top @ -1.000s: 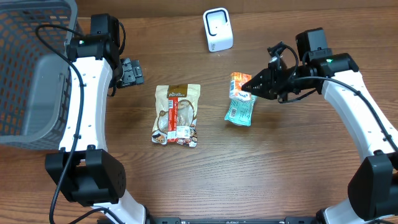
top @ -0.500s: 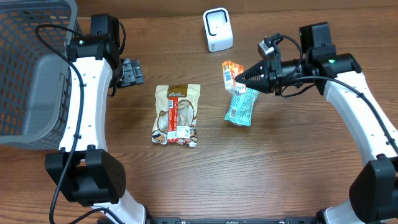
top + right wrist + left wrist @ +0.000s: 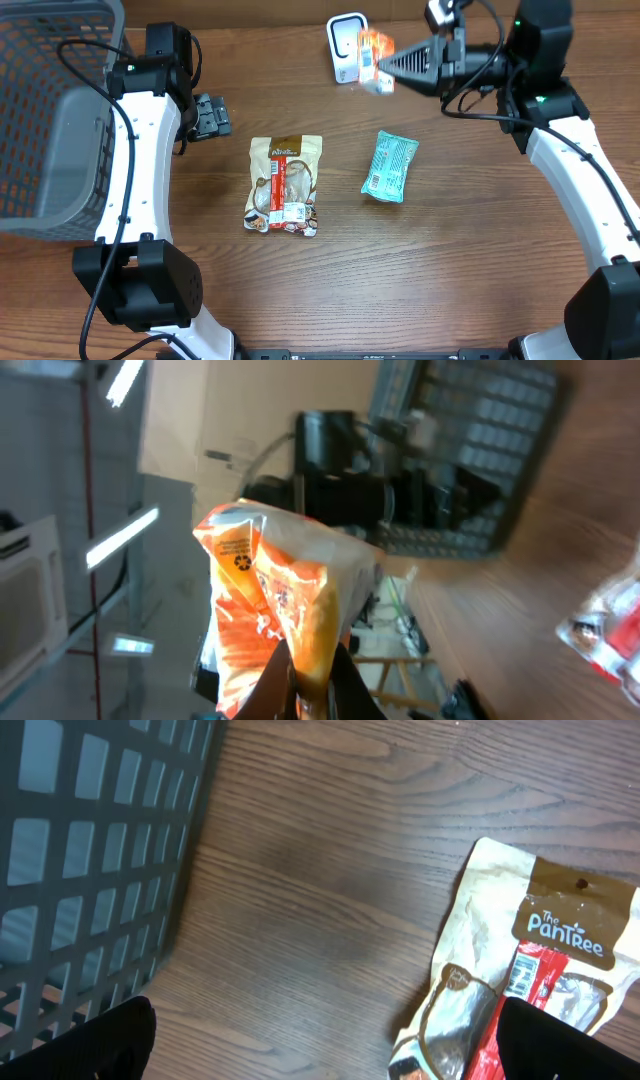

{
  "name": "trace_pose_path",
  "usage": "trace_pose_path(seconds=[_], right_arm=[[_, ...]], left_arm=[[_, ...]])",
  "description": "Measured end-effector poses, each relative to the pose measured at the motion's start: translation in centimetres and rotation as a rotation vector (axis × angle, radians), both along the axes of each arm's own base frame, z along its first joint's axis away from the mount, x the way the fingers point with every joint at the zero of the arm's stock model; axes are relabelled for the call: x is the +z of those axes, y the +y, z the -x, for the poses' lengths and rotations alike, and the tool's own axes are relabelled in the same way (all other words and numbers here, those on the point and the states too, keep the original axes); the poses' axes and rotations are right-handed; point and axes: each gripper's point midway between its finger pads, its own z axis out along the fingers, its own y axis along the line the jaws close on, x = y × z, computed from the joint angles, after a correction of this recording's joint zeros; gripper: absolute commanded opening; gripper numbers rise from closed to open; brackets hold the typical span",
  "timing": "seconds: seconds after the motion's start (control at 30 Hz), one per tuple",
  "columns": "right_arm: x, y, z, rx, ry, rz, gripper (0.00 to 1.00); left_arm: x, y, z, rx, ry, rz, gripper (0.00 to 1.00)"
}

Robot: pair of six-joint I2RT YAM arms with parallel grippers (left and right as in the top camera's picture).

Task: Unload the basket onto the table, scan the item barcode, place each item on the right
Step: 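Lift the orange box off the teal pack toward the white scanner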

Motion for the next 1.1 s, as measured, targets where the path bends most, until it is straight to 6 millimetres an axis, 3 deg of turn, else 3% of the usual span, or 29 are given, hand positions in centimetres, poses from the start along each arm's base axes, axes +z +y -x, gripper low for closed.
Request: trace_pose_path(seconds=[0.3,0.63,0.83,1.1], right_arm=[[5.9,-0.3,2.1,0.035,-0.076,-0.101,0.04],[7.2,-0.6,5.0,0.135,-0.075,-0.085,0.04],[9.4,-1.0,7.0,0.130,-0.281,-0.139,0.04],[10.4,-1.2,7.8,0.123,-0.321,-0.156,0.04]], left_arm=[[0.0,0.0,0.0,0.000,0.000,0.000,1.00],[0.0,0.0,0.0,0.000,0.000,0.000,1.00],[0.0,0.0,0.0,0.000,0.000,0.000,1.00],[0.0,0.0,0.0,0.000,0.000,0.000,0.99]])
